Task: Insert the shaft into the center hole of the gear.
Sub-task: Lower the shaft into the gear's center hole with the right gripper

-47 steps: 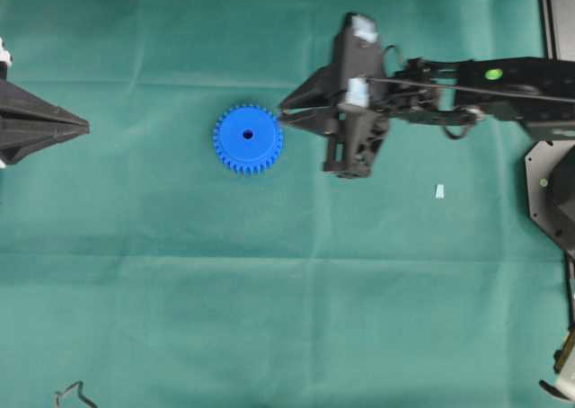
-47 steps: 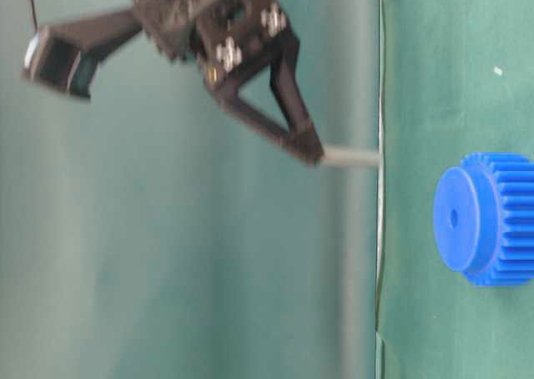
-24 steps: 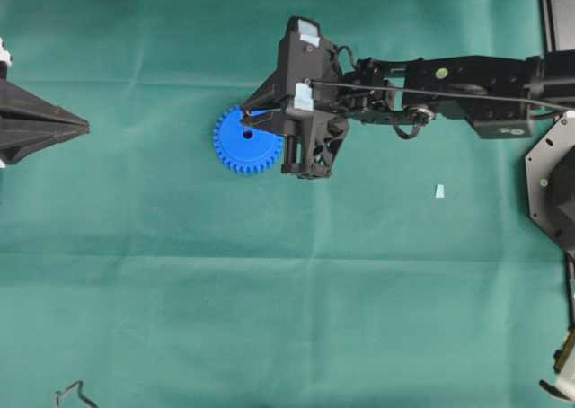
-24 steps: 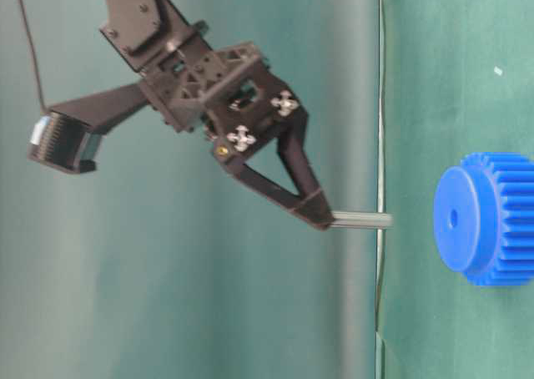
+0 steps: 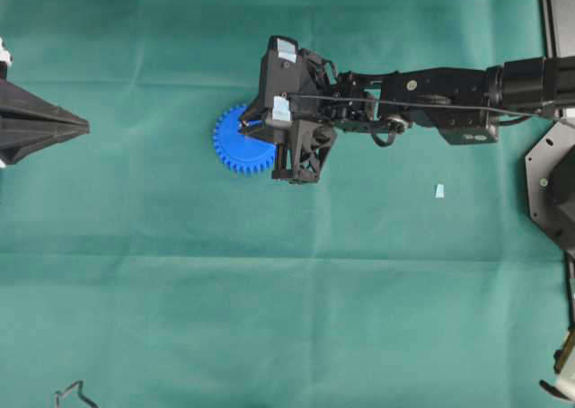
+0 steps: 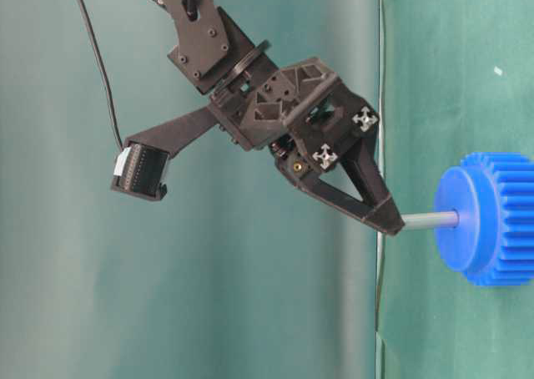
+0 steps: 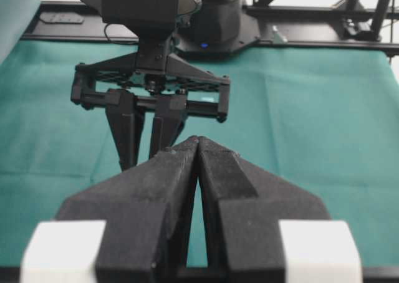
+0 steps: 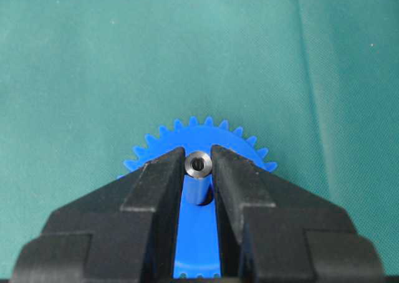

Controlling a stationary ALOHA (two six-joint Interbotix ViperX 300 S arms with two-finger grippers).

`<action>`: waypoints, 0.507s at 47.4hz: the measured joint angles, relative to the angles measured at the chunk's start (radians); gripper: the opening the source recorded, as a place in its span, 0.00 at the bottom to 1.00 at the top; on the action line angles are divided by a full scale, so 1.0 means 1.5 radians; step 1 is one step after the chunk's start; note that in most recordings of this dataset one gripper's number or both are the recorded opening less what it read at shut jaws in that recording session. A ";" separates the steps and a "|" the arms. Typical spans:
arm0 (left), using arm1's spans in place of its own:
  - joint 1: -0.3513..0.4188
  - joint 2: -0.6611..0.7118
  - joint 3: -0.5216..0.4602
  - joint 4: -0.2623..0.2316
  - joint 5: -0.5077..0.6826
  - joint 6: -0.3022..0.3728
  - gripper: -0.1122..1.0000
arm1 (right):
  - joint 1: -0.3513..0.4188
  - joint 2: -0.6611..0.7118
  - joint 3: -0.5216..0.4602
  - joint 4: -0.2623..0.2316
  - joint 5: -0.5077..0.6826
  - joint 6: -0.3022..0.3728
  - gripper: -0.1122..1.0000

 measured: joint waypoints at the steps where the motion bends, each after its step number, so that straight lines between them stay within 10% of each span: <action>1: 0.000 0.000 0.000 0.000 0.000 0.000 0.10 | 0.000 0.000 0.000 0.000 -0.001 -0.001 0.26; 24: 0.000 0.000 0.000 0.000 0.000 0.000 0.10 | -0.001 -0.010 0.000 0.001 -0.002 0.000 0.26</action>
